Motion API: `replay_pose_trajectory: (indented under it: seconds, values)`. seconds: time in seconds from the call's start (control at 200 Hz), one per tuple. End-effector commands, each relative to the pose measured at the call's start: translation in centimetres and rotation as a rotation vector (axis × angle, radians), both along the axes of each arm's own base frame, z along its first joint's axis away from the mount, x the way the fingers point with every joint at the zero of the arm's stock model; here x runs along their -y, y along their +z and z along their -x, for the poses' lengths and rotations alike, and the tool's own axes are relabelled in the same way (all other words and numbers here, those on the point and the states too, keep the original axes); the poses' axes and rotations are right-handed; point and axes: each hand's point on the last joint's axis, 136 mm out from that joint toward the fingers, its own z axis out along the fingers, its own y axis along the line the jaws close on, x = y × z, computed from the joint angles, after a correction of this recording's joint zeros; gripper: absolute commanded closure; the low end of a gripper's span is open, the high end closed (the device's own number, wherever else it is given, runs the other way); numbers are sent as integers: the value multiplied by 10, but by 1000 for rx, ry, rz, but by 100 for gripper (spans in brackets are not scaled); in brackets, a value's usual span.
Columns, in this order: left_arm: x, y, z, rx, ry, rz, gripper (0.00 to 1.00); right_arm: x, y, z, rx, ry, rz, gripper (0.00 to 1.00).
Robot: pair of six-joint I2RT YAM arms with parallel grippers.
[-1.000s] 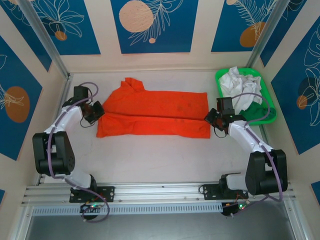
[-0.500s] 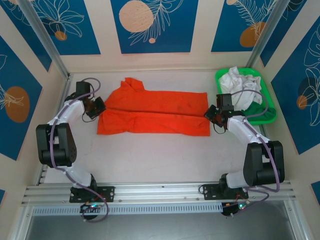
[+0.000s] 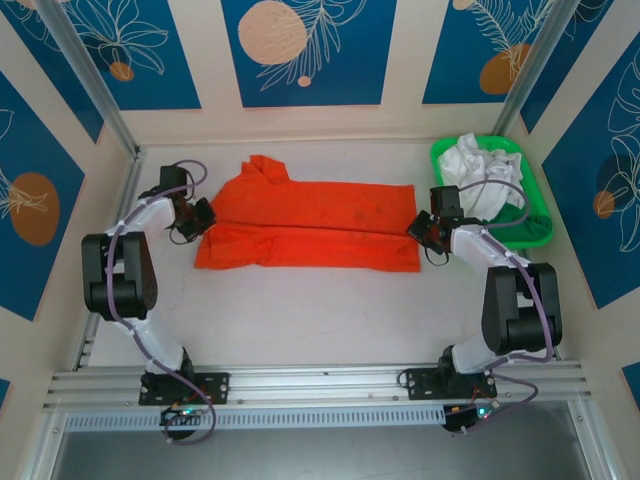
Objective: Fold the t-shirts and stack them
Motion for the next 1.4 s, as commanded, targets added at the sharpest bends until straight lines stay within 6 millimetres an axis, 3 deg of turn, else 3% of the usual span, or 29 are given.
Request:
replay_pose_trajectory:
  seconds: [0.0,0.145,0.39,0.55,0.97,1.395]
  values:
    - [-2,10,-17,45,-7,-13,100,9,9,0,11,-30,25,100]
    - [-2,16,-16,57,-11,-20,100,8,26,24,40,-36,27,100]
    - [-1,21,-11,67,-22,-20,100,6,29,93,3,-80,28,100]
    - [1,19,-8,68,-27,-11,100,7,33,105,38,-90,21,100]
    - [0,14,-12,61,-22,-10,100,21,30,41,43,-68,64,100]
    - [-4,9,-13,44,-17,-33,100,15,14,2,25,-26,32,100]
